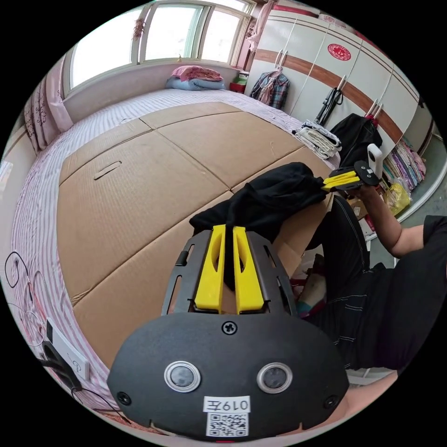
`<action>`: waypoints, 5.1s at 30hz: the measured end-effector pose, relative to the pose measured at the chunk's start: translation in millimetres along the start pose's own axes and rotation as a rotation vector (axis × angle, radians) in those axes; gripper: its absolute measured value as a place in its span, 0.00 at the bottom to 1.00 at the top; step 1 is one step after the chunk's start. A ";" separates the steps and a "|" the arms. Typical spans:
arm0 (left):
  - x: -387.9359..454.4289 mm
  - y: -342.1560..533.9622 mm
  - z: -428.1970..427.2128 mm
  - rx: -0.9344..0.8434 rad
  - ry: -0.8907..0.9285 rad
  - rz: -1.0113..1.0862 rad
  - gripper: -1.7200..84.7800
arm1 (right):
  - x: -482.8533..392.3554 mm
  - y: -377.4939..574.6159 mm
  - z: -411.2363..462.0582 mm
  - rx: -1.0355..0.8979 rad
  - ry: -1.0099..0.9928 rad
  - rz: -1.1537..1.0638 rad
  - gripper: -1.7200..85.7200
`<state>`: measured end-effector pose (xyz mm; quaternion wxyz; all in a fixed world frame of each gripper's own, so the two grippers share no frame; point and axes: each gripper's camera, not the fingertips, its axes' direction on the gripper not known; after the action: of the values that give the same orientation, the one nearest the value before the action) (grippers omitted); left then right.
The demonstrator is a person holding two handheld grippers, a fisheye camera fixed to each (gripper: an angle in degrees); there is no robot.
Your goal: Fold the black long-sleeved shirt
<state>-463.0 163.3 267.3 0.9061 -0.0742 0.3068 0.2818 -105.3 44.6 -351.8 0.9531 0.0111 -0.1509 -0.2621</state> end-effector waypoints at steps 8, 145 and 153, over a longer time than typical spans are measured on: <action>23.8 6.3 -73.2 0.235 -0.161 0.011 0.04 | -5.7 -22.2 -32.4 0.146 0.110 -0.005 0.01; -273.0 -412.9 11.6 0.001 -0.491 -0.403 0.16 | 328.8 -402.5 473.3 -0.155 0.533 0.306 0.18; -224.6 -351.0 -22.4 0.030 -0.538 -0.231 0.16 | 301.1 -300.4 385.0 -0.070 0.568 0.281 0.16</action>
<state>-425.9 -239.5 370.1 0.9820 -0.0179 0.0491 0.1818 -121.3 -343.6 70.4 0.9838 0.0303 0.1305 -0.1194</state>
